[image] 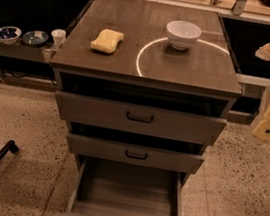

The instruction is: Place sponge into bottom drawer

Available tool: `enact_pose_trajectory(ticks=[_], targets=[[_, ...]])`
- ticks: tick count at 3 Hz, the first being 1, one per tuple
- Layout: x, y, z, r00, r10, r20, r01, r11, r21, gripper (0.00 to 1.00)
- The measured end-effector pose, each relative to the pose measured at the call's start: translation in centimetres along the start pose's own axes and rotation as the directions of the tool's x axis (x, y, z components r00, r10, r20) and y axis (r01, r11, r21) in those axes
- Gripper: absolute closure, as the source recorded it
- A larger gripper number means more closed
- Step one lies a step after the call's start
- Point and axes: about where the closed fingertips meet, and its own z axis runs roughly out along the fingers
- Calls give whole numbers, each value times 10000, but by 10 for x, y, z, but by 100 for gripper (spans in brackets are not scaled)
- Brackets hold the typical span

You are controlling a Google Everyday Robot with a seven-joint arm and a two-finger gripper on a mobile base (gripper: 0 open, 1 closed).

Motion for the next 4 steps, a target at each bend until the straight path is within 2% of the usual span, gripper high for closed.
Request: enact_pose_trajectory(ticks=[1,2,3,4], targets=[[0,0,0,10000,0,0,0,10000,0,0],[-21,-14,21,9981,-605,-121,599,9969,-501,0],[-80,-42,78,9832,-1811,207,1822,9730,-1413,0],[-156,-56,174,9605,-2581,1044,2763,9300,-2425,0]])
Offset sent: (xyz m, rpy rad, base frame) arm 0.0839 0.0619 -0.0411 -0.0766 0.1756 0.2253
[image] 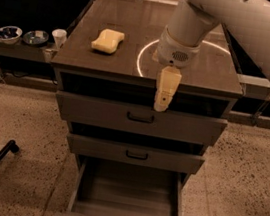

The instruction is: Place sponge into bottom drawer

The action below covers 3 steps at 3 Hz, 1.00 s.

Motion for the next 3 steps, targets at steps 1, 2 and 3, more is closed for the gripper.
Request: enact_pose_trajectory(ticks=[1,2,3], targets=[[0,0,0,10000,0,0,0,10000,0,0],[-4,-9,3,9995,-97,302,98,9999,-51,0],[-19,-41,15,9967,-113,808,121,9999,-90,0]])
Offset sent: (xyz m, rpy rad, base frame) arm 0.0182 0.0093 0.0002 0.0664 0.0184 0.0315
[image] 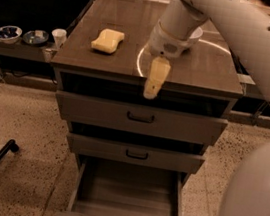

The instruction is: Place sponge into bottom drawer

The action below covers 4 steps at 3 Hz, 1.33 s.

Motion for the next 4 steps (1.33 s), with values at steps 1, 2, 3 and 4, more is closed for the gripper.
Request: enact_pose_trajectory(ticks=[1,2,3,4], targets=[[-25,-60,9,9942,303,1034,-358,9980,517,0],[-45,-109,1,9703,751,2299,-1135,9808,1588,0],[-57,-150,0,9312,1370,3377,-2305,9391,2549,0],[-74,-181,26,8905,1913,4128,-3163,9125,2595,0]])
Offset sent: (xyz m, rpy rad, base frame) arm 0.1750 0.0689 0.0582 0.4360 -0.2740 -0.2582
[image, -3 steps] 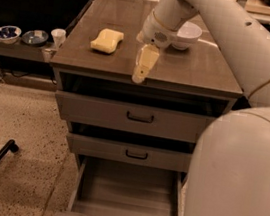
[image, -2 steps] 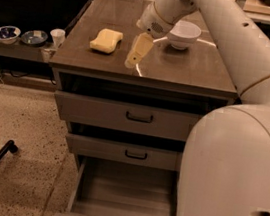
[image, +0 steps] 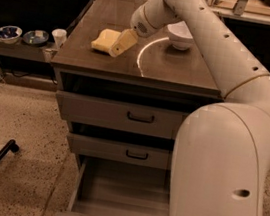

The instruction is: Place sponge into bottom drawer

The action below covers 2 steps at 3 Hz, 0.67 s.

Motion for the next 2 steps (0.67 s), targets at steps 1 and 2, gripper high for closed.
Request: enact_pose_trajectory(ticks=[1,2], targets=[[-8,-2,37,9988,431,230,-427,9989,-185,0],[-8,2,60,9962,849,183,-836,9945,-625,17]])
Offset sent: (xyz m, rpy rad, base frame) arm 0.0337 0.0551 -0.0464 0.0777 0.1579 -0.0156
